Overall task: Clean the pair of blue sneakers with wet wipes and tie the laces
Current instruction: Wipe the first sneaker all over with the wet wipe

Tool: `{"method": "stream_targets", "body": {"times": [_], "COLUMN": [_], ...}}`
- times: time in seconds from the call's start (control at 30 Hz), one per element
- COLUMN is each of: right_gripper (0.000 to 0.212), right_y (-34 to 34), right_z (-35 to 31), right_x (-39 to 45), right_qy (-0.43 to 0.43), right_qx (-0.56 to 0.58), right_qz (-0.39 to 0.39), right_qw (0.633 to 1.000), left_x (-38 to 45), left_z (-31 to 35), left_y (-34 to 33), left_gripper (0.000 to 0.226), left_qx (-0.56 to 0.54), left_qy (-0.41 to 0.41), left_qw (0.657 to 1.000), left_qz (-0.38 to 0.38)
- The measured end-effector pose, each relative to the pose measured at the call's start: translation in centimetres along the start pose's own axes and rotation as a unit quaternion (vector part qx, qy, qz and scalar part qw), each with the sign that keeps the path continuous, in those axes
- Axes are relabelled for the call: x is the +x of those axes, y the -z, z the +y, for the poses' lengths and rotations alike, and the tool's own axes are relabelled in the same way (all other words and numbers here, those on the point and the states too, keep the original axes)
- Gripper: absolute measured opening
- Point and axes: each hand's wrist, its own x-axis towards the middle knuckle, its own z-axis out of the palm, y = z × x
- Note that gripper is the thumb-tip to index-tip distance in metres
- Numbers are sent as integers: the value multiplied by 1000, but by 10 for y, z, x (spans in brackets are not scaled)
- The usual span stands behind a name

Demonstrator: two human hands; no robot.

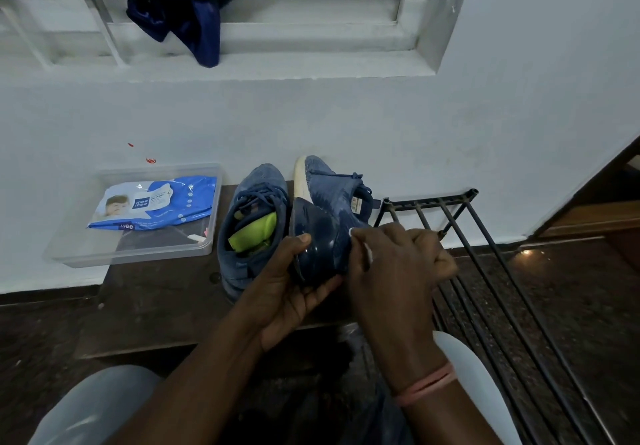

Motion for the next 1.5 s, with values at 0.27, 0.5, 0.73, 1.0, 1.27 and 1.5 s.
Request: {"method": "stream_targets", "body": {"times": [0.27, 0.5, 0.73, 1.0, 1.27, 1.5], "right_gripper": [12, 13, 15, 12, 14, 18], "right_y": [-9, -18, -11, -13, -23, -27], "right_z": [1, -3, 9, 4, 2, 4], "right_x": [5, 23, 5, 4, 8, 7], "right_qy": [2, 7, 22, 48, 57, 64], "right_qx": [34, 58, 63, 91, 156, 98], "right_qz": [-4, 10, -35, -25, -32, -27], "right_qw": [999, 998, 997, 994, 986, 993], "left_x": [-1, -1, 1, 1, 1, 3], "left_z": [-3, -2, -4, -2, -13, -16], "left_y": [-1, -2, 1, 4, 3, 5], "left_gripper": [50, 45, 53, 55, 53, 54], "left_qx": [23, 24, 33, 28, -1, -31], "left_qy": [-2, -5, -3, -9, -23, -31], "left_qw": [1000, 1000, 999, 999, 1000, 998], "left_qz": [3, 14, 19, 15, 18, 40]}}
